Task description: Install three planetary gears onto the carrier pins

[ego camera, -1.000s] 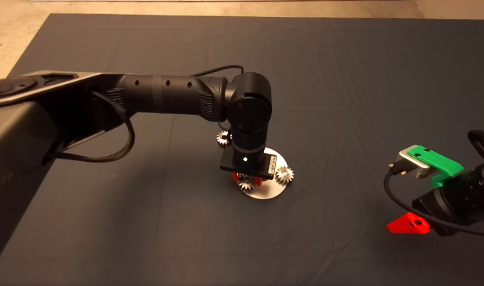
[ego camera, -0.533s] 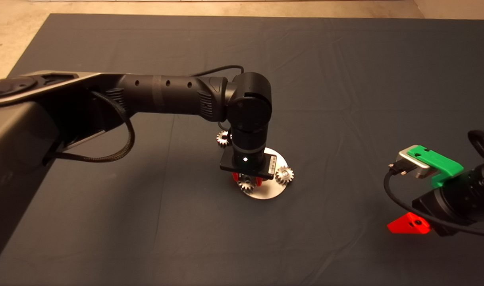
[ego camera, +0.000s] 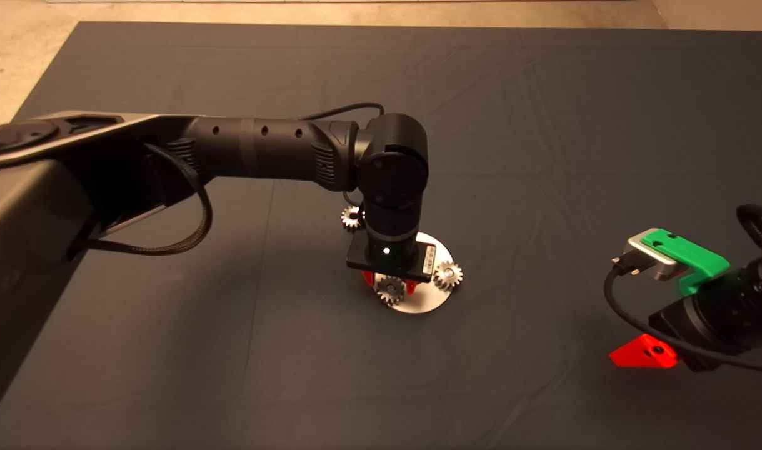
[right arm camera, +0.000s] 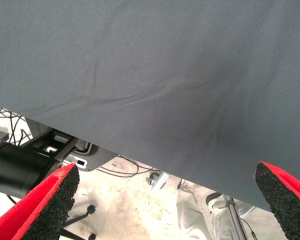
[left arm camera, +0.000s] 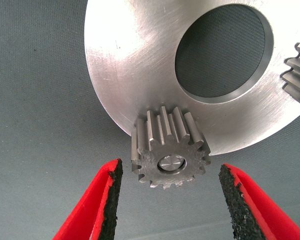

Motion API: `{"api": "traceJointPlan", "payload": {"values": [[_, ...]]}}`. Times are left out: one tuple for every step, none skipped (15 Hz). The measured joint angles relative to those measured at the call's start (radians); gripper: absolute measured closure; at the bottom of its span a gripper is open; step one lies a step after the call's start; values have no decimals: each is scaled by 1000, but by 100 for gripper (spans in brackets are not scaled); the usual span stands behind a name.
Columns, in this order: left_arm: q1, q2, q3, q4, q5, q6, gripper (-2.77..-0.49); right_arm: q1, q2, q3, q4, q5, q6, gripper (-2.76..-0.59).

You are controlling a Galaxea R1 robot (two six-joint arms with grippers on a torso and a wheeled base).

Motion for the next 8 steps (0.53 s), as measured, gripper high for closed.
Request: {"api": "traceJointPlan", "payload": {"values": [[0, 0, 0, 0, 0, 0, -143, 0, 0, 0, 0, 0, 0, -262], [0, 0, 0, 0, 0, 0, -146, 0, 0, 0, 0, 0, 0, -262], [0, 0, 0, -1, 0, 0, -148, 0, 0, 0, 0, 0, 0, -262], [0, 0, 0, -1, 0, 0, -160, 0, 0, 0, 0, 0, 0, -262], [0, 0, 0, -2, 0, 0, -162, 0, 0, 0, 0, 0, 0, -262], [0, 0, 0, -2, 0, 0, -162, 0, 0, 0, 0, 0, 0, -262], [0, 0, 0, -3, 0, 0, -168, 0, 0, 0, 0, 0, 0, -262], [0, 0, -6, -4, 0, 4, -172, 0, 0, 0, 0, 0, 0, -262]]}}
